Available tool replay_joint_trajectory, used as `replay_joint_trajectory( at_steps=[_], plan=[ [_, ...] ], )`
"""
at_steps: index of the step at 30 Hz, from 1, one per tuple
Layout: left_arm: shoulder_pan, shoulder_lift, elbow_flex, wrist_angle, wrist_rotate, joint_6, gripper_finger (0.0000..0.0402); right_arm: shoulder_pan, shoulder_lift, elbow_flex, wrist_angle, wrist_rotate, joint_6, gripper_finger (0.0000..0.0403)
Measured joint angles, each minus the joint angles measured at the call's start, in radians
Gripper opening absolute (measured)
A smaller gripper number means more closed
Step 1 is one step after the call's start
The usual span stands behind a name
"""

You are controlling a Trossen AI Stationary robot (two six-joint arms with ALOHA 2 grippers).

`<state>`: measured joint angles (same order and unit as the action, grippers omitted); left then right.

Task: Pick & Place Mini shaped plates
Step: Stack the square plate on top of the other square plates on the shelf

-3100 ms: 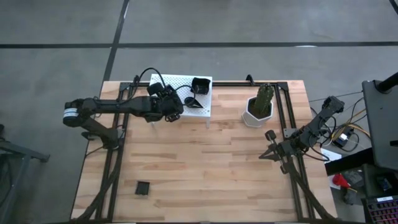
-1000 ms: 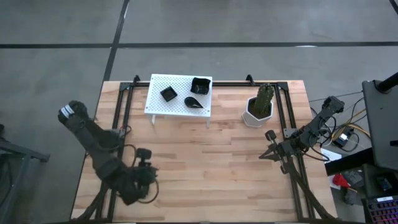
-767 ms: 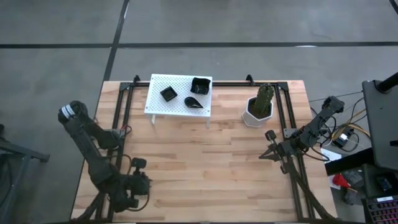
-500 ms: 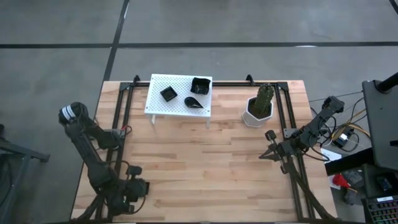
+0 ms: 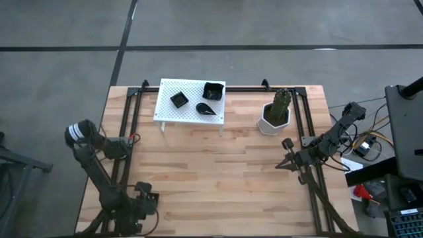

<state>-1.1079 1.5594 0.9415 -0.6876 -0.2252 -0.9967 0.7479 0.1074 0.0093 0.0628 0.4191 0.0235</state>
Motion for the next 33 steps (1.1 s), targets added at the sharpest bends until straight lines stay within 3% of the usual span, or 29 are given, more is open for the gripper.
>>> replay_joint_trajectory(
  at_steps=[15, 19, 25, 33],
  plan=[
    [0.000, 0.119, 0.010, -0.003, -0.016, 0.051, 0.0097, 0.000, 0.000, 0.000, 0.000, 0.000, 0.001, 0.0008],
    [0.000, 0.122, 0.012, -0.009, -0.018, 0.045, 0.0075, 0.000, 0.000, 0.000, 0.000, 0.000, 0.000, 0.0008],
    [0.000, 0.122, 0.029, -0.011, -0.014, 0.049, 0.0013, 0.000, 0.000, 0.000, 0.000, 0.000, 0.001, 0.0008],
    [0.013, 0.122, 0.091, -0.109, -0.090, 0.048, 0.0002, 0.000, 0.000, 0.000, 0.000, 0.000, 0.000, 0.0008]
  ],
)
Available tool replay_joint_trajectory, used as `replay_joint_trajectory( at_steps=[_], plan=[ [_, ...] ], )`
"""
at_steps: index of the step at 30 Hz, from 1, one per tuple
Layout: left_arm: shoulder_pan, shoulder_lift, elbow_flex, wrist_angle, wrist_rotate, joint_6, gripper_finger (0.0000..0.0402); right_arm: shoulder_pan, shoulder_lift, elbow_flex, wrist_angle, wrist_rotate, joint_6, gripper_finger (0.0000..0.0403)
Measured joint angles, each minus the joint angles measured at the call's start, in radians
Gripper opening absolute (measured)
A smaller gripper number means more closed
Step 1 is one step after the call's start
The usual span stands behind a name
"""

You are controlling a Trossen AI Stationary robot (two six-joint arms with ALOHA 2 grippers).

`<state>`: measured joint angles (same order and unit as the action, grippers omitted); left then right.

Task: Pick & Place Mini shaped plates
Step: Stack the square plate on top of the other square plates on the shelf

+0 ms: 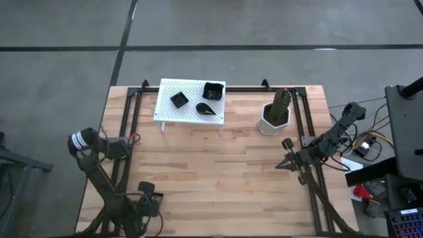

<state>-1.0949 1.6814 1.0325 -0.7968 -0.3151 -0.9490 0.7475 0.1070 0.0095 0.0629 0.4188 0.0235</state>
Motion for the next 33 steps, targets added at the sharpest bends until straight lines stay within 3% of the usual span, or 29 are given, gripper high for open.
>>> replay_joint_trajectory(
  at_steps=[10, 15, 20, 25, 33],
  plan=[
    [0.134, 0.000, 0.129, -0.211, -0.172, -0.085, 0.0000, 0.000, 0.000, 0.000, 0.000, 0.000, 0.000, 0.0008],
    [0.248, -0.001, 0.168, -0.251, -0.211, 0.009, 0.0000, 0.000, 0.000, 0.000, 0.000, 0.000, 0.000, 0.0008],
    [0.402, -0.001, 0.237, -0.386, -0.270, -0.025, 0.0000, 0.000, 0.000, 0.000, 0.000, 0.000, 0.001, 0.0008],
    [0.520, -0.001, 0.342, -0.442, -0.352, 0.134, 0.0000, 0.000, 0.000, 0.000, 0.000, 0.000, 0.001, 0.0008],
    [0.744, -0.003, 0.549, -0.604, -0.437, 0.211, 0.0000, 0.000, 0.000, 0.000, 0.000, 0.000, 0.000, 0.0008]
  ],
)
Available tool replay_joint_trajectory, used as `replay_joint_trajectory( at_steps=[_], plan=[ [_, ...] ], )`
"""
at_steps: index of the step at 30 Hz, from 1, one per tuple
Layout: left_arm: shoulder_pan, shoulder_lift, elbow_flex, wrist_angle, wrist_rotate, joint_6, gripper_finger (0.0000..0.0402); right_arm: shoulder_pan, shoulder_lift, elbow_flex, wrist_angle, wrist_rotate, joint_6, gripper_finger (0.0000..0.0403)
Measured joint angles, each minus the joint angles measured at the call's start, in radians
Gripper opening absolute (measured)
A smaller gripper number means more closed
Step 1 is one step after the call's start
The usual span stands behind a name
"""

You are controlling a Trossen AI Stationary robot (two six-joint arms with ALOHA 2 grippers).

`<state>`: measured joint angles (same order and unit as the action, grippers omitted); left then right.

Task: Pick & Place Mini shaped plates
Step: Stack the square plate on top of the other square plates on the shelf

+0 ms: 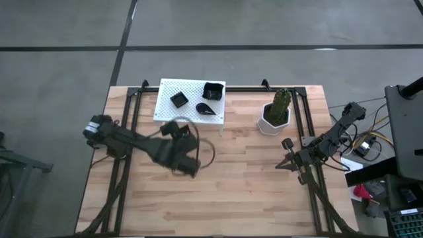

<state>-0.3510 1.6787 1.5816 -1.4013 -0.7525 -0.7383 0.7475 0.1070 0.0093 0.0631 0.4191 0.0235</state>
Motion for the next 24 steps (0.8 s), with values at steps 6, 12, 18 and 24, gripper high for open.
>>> replay_joint_trajectory(
  at_steps=[6, 12, 18, 24],
  plan=[
    [0.178, 0.000, 0.070, -0.065, -0.007, 0.036, 0.0000, 0.000, 0.000, 0.000, 0.000, 0.000, 0.002, 0.0008],
    [0.338, 0.000, 0.087, -0.057, 0.029, 0.139, 0.0000, 0.000, 0.000, 0.000, 0.000, 0.000, 0.002, 0.0008],
    [0.440, 0.000, 0.085, -0.017, -0.003, 0.301, 0.0000, 0.000, 0.000, 0.000, 0.000, 0.000, 0.000, 0.0008],
    [0.484, 0.000, 0.067, 0.053, 0.005, 0.389, 0.0000, 0.000, 0.000, 0.000, 0.000, 0.000, 0.000, 0.0008]
  ],
)
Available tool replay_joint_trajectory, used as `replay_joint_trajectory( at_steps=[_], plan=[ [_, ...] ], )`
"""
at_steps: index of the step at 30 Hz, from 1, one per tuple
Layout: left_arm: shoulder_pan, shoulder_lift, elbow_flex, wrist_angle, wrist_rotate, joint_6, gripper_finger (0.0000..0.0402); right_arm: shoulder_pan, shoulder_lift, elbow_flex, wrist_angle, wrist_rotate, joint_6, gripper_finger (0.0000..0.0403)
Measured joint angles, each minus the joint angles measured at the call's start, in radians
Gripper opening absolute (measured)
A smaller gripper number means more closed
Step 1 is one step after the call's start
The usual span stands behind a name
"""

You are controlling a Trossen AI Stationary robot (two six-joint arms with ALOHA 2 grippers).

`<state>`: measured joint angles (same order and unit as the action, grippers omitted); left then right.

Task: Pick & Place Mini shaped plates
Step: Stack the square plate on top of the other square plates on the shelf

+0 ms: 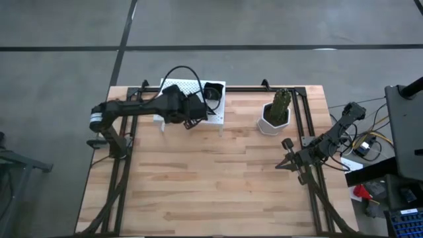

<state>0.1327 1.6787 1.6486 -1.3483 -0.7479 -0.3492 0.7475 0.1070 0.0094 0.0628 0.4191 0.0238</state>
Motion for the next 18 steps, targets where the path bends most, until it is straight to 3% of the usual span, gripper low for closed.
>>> replay_joint_trajectory(
  at_steps=[18],
  plan=[
    [0.077, 0.006, -0.050, 0.065, -0.005, 0.120, 0.0000, 0.000, 0.000, 0.000, 0.000, 0.000, 0.000, 0.0008]
  ],
)
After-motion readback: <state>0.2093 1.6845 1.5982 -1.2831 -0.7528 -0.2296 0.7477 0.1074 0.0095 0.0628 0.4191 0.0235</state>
